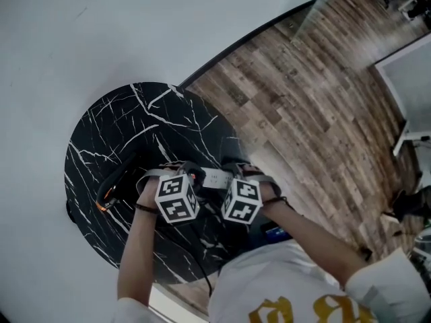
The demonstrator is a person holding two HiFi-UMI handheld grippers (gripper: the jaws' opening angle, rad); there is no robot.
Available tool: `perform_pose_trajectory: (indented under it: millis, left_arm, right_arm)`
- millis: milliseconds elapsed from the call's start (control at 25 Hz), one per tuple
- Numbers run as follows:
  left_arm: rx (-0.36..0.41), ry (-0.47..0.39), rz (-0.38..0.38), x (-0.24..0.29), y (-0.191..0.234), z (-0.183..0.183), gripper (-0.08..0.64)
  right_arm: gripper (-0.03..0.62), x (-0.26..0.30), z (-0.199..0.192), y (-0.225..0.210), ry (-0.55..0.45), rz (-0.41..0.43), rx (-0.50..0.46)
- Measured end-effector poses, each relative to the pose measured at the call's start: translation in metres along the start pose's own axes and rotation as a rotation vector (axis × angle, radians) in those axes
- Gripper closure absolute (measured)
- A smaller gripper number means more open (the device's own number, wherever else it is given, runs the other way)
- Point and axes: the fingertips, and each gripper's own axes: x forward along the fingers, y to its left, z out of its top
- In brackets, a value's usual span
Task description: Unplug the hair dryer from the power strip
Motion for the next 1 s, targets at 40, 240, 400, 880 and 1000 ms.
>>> perform_pose_trajectory:
  millis: [40,240,400,880,1000]
  left_arm:
    - [0.011,-0.003,0.02,0.0001,0.001,0.0019,0.497]
    - [-0.018,0.015,0.103,-0.0011,-0.0008,-0.0009,0.503]
    - [-0.028,0.042,0.007,0.0004,-0.0021,-0.0013,0.503]
    - [-0.161,-0.023,-0.006,-0.0007,0.0004,-0.0027,0.497]
    - [-0.16,-0.017,-0.017,0.0002,0.0001,-0.0027,0.497]
  right_arm:
    - [0.33,-0.0008,-0.0015,-0.0022,-0.002,0.0,0.005]
    - [0.327,0.0001,0.0007,0.0002,-0.016,0.019,0.016]
    - [0.327,0.0,0.0004,0.0,-0.017,0.017,0.017]
    - [0.327,0.0008,0.0027,-0.0005,-0.027,0.013,0.027]
    - [0.327,0.0014,0.0019,0.0003,-0.025,0.013,0.037]
